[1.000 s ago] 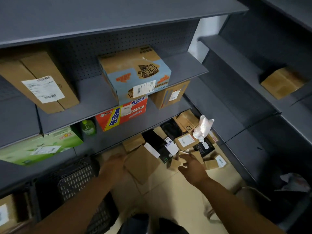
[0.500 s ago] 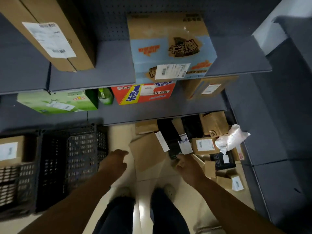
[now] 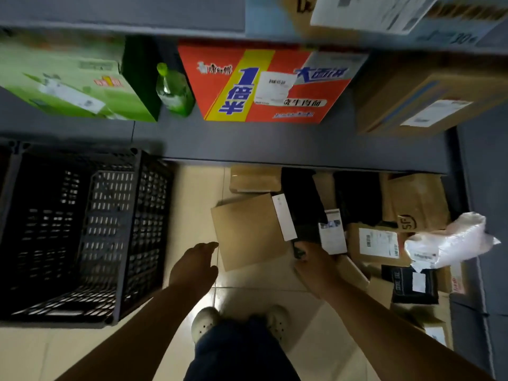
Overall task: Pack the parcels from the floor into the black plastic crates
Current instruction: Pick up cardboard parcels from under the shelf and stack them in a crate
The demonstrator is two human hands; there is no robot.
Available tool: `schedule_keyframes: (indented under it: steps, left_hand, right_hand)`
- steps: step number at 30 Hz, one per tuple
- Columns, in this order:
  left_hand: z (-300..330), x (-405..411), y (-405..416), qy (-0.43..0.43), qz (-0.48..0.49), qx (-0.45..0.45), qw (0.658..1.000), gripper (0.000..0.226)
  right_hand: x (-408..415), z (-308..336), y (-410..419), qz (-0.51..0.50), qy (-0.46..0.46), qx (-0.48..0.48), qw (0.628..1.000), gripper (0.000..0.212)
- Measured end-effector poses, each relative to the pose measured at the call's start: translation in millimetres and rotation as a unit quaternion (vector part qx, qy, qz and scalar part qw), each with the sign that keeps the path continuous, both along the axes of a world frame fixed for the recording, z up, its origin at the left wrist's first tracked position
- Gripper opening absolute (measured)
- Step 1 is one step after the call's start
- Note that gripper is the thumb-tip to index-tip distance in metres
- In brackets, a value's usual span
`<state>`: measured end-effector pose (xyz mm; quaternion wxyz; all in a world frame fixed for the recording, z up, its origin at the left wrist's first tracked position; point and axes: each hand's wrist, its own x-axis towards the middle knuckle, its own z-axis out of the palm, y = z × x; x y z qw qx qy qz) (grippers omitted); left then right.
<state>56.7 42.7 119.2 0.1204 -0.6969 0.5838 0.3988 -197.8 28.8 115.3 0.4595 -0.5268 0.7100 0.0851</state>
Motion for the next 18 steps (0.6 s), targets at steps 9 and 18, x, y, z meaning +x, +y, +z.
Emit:
schedule_keyframes:
  steps: [9, 18]
  left_hand:
    - [-182, 10, 13, -0.021, 0.014, 0.041, 0.999, 0.061]
    - [-283, 7, 19, -0.010, 0.049, 0.085, 0.995, 0.073]
  right_hand:
    - [17, -182, 12, -0.007, 0.009, 0.017, 1.000, 0.052]
    - [21, -273, 33, -0.077, 0.006, -0.030, 0.997, 0.048]
